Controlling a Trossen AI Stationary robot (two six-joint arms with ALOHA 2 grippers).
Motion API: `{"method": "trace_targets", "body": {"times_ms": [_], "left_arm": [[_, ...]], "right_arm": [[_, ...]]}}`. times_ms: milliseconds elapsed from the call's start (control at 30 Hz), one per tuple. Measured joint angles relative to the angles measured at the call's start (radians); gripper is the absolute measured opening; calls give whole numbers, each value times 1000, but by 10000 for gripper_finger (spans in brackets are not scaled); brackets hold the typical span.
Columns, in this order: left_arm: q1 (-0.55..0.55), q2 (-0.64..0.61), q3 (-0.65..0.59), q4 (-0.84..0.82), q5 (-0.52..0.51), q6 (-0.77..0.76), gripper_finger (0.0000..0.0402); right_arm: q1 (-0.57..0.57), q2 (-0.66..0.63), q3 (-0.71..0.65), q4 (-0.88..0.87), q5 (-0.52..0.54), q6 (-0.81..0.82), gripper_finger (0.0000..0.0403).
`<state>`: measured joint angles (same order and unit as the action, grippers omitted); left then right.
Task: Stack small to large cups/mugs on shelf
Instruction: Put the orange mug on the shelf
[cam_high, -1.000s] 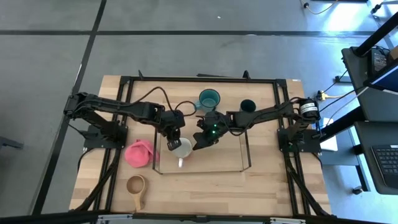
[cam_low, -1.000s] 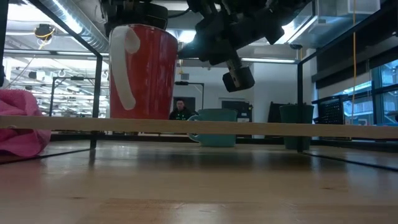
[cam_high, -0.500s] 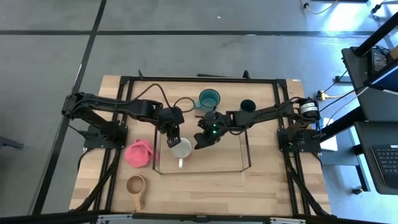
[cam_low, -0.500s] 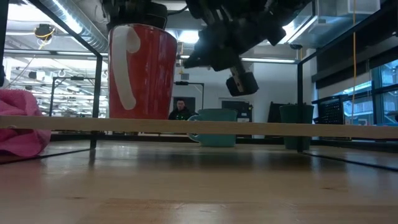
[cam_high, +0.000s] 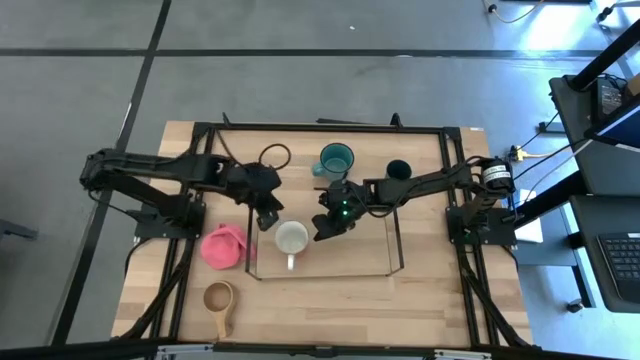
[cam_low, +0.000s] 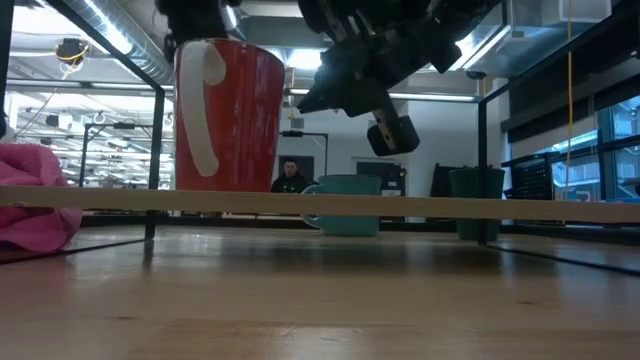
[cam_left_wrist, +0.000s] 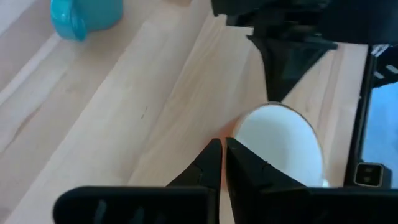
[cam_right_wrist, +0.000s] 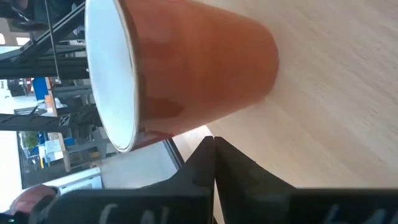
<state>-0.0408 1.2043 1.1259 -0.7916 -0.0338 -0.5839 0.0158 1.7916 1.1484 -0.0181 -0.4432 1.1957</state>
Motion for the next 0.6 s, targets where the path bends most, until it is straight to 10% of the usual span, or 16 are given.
{"method": "trace_targets", "body": {"times_ms": [600], "left_arm": [[-196,-128,0,-425,-293,-433,14]], "right_arm": [[-4,0,0,-1,7,-22,10]]}}
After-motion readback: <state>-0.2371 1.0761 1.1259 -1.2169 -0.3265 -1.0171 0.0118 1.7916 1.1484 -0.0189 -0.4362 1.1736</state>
